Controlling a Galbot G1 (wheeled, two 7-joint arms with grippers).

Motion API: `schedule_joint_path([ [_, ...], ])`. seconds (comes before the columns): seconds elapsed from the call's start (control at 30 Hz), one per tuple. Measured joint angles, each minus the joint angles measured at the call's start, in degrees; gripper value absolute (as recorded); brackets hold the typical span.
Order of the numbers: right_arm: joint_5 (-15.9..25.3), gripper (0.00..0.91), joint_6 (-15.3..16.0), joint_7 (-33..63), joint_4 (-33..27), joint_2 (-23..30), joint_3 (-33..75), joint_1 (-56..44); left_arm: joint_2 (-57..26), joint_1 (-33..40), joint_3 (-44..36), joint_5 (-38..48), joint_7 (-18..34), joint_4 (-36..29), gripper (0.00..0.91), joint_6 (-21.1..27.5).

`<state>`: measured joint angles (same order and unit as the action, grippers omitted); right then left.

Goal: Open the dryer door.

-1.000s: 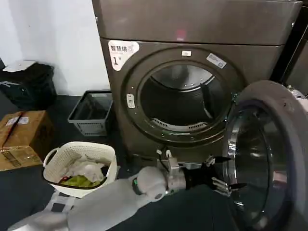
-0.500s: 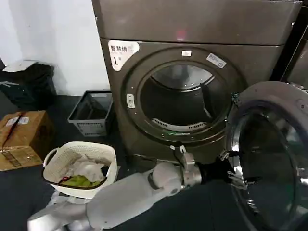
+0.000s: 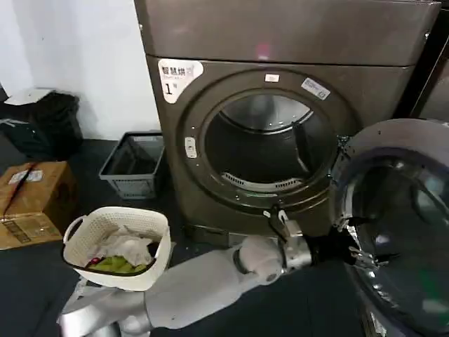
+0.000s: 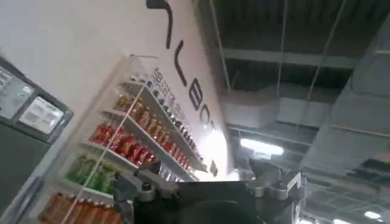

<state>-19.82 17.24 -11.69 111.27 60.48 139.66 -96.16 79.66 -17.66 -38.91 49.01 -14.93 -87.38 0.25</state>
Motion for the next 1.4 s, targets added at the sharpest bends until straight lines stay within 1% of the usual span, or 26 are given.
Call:
schedule_joint_path([
  [0.47,-0.51,0.907,-0.19,-0.86,-0.22,-0.02,4.28,-1.76,4.74,1.55,-1.16,0.50,0.78,4.32,0.907,-1.03],
  [1.0,-0.53,0.907,-0.19,-0.95,0.19,-0.28,4.38,-1.51,8.21,2.25,-0.90,-0.44,1.76,8.83,0.907,-2.19],
  [1.4,-0.53,0.907,-0.19,-1.13,0.37,-0.50,4.31,-1.46,9.56,2.57,-0.74,-0.74,2.21,10.23,0.907,-2.77],
])
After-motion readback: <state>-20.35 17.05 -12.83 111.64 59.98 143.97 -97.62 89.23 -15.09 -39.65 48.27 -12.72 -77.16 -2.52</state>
